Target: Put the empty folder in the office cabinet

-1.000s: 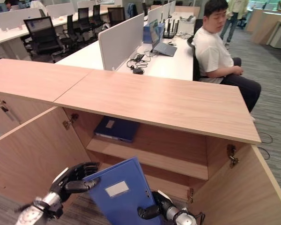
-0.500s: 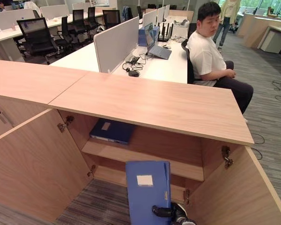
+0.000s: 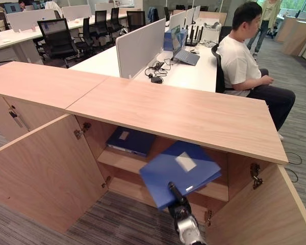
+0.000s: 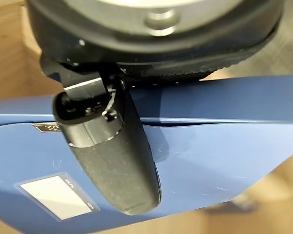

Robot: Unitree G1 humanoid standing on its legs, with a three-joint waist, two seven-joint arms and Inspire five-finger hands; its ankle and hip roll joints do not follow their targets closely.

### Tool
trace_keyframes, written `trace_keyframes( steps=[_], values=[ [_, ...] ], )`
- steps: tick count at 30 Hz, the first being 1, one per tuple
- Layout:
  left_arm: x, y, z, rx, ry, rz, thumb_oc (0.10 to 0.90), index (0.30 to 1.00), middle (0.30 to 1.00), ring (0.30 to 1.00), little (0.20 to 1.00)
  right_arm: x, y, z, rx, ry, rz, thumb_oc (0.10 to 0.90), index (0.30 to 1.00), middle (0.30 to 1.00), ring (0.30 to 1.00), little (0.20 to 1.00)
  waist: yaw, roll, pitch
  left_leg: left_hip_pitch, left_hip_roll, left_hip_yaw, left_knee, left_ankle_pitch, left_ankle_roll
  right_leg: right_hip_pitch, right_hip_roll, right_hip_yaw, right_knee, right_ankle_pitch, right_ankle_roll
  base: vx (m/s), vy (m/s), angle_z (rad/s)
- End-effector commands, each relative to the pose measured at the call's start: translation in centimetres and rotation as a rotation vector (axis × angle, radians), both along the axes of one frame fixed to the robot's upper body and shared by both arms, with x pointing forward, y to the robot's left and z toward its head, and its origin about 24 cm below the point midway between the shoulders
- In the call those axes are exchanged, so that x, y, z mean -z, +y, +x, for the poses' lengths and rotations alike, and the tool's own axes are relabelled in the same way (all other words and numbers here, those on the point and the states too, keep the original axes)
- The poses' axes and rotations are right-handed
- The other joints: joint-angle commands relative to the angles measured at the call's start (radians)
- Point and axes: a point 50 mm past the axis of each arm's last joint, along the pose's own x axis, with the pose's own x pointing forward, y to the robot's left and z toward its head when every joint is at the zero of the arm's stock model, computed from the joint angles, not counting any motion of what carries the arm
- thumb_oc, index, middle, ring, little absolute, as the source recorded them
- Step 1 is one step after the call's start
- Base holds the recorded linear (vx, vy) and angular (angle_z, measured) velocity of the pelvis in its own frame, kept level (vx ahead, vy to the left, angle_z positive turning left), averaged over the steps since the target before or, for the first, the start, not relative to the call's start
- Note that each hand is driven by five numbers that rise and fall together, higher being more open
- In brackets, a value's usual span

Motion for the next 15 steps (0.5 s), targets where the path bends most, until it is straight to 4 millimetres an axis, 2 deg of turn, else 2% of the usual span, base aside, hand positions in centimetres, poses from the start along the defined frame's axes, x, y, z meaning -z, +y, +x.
trace_keyframes(
  steps=[1,4,7,8,10,11,15],
  values=[
    [0.0,0.4,0.4,0.032,0.031,0.036,0.800,0.900,0.900,0.900,0.900,-6.0,-0.8,6.5,0.150,-0.254,0.019,0.400,0.300,0.300,0.300,0.300,0.018,0.007,0.018,-0.017,-0.028,-0.087,-0.007,-0.070,-0.009,0.048,0.003,-0.060,0.008,-0.100,0.052,-0.03,-0.001,0.01],
    [0.0,0.4,0.7,0.047,0.031,0.041,0.800,0.900,0.900,0.900,0.900,-7.1,-1.8,7.6,0.221,-0.263,0.029,0.400,0.300,0.300,0.300,0.300,0.025,0.015,0.034,-0.038,-0.030,-0.092,-0.007,-0.064,-0.009,0.026,0.003,-0.063,0.008,-0.098,0.053,-0.04,0.005,0.02],
    [-0.1,0.8,0.5,0.053,0.043,0.063,0.800,0.900,0.900,0.900,0.900,-10.6,-4.7,10.1,0.353,-0.331,0.026,0.400,0.300,0.300,0.300,0.300,0.040,0.039,0.075,-0.096,-0.040,-0.100,-0.007,-0.043,-0.004,-0.029,0.002,-0.070,0.008,-0.088,0.053,-0.12,0.021,0.10],
    [-0.2,1.4,0.1,0.070,0.054,0.083,0.800,0.900,0.900,0.900,0.900,-14.1,-6.6,12.0,0.409,-0.413,0.000,0.400,0.300,0.300,0.300,0.300,0.051,0.062,0.107,-0.156,-0.050,-0.103,-0.007,-0.020,-0.002,-0.086,-0.003,-0.073,0.008,-0.071,0.052,-0.17,0.046,0.17],
    [-0.3,1.5,0.3,0.087,0.047,0.089,0.800,0.900,0.900,0.900,0.900,-16.2,-7.7,12.9,0.424,-0.447,-0.029,0.400,0.300,0.300,0.300,0.300,0.056,0.074,0.123,-0.202,-0.057,-0.105,-0.007,-0.002,-0.001,-0.128,-0.005,-0.073,0.008,-0.058,0.049,-0.13,0.040,0.16],
    [-0.3,1.7,0.6,0.102,0.033,0.100,0.800,0.900,0.900,0.900,0.900,-18.1,-8.5,13.8,0.432,-0.477,-0.051,0.400,0.300,0.300,0.300,0.300,0.063,0.086,0.149,-0.243,-0.065,-0.107,-0.007,0.015,0.000,-0.163,-0.008,-0.075,0.010,-0.050,0.045,-0.10,0.027,0.06],
    [-0.4,1.9,2.0,0.170,-0.016,0.113,0.800,0.900,0.900,0.900,0.900,-22.9,-10.4,15.3,0.469,-0.517,-0.080,0.400,0.300,0.300,0.300,0.300,0.084,0.113,0.208,-0.356,-0.074,-0.105,0.000,0.050,-0.001,-0.278,-0.013,-0.075,0.047,-0.047,0.036,-0.05,0.005,0.01]
  ],
)
